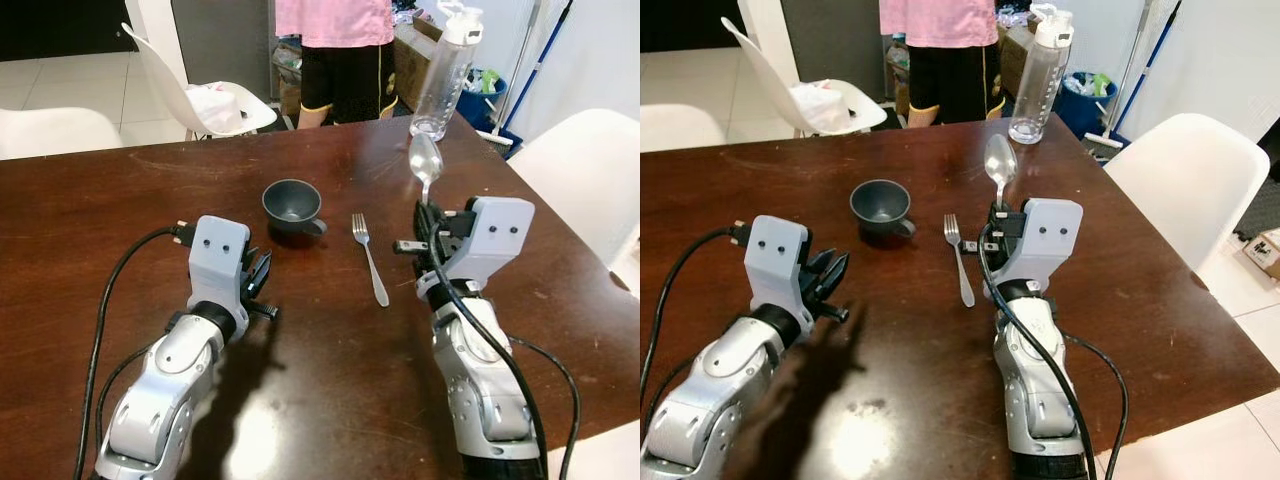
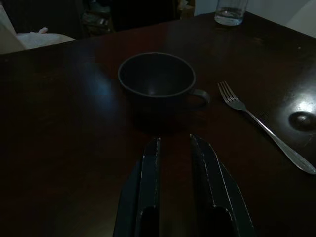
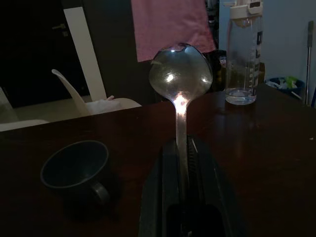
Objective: Setting the table
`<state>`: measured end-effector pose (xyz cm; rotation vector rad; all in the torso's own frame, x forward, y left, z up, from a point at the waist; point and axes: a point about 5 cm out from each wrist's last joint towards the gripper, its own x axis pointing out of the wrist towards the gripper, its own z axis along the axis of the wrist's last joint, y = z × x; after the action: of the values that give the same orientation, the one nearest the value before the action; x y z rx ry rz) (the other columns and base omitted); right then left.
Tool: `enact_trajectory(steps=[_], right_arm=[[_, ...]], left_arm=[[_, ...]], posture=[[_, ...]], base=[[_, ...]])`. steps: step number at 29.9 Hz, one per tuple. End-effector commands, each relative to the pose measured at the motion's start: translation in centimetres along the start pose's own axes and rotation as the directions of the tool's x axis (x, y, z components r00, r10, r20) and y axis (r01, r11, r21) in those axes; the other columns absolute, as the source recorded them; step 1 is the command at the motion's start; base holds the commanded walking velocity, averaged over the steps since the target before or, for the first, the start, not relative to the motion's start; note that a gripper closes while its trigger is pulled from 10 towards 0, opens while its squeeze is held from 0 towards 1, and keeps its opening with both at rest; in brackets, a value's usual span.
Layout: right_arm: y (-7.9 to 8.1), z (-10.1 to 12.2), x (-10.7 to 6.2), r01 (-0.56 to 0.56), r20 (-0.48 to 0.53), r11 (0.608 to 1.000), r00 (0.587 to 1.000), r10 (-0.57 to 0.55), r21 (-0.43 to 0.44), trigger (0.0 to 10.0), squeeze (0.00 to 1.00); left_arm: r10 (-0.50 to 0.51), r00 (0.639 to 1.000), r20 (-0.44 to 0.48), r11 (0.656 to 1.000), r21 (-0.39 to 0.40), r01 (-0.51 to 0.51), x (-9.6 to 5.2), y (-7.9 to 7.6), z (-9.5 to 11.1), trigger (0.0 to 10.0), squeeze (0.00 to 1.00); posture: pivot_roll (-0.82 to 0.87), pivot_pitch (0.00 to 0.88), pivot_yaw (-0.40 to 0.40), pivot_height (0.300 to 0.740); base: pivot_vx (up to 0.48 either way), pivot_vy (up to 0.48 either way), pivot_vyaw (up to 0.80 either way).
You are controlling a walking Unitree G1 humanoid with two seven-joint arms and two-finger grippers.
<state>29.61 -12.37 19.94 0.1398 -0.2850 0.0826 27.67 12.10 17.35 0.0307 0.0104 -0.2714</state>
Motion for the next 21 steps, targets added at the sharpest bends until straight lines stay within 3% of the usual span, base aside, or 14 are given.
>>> enact_trajectory(steps=[1,21], right_arm=[[0.15,-0.15,0.02,-0.004,-0.001,1.0,1.0,0.004,-0.003,10.0,0.0],[-0.13,-0.5,0.15,0.002,-0.01,1.0,1.0,-0.002,-0.019,10.0,0.0]], left_arm=[[0.021,1.0,-0.015,1.0,-0.003,-0.021,-0.09,0.26,-0.51,10.0,0.0],[0.034,0.999,0.008,0.999,-0.006,-0.033,0.07,0.27,-0.74,10.0,0.0]], posture=[[-0.06,0.019,0.021,0.74],[-0.07,0.021,0.022,0.74]], base=[[-0.334,0.0,0.0],[-0.359,0.0,0.0]])
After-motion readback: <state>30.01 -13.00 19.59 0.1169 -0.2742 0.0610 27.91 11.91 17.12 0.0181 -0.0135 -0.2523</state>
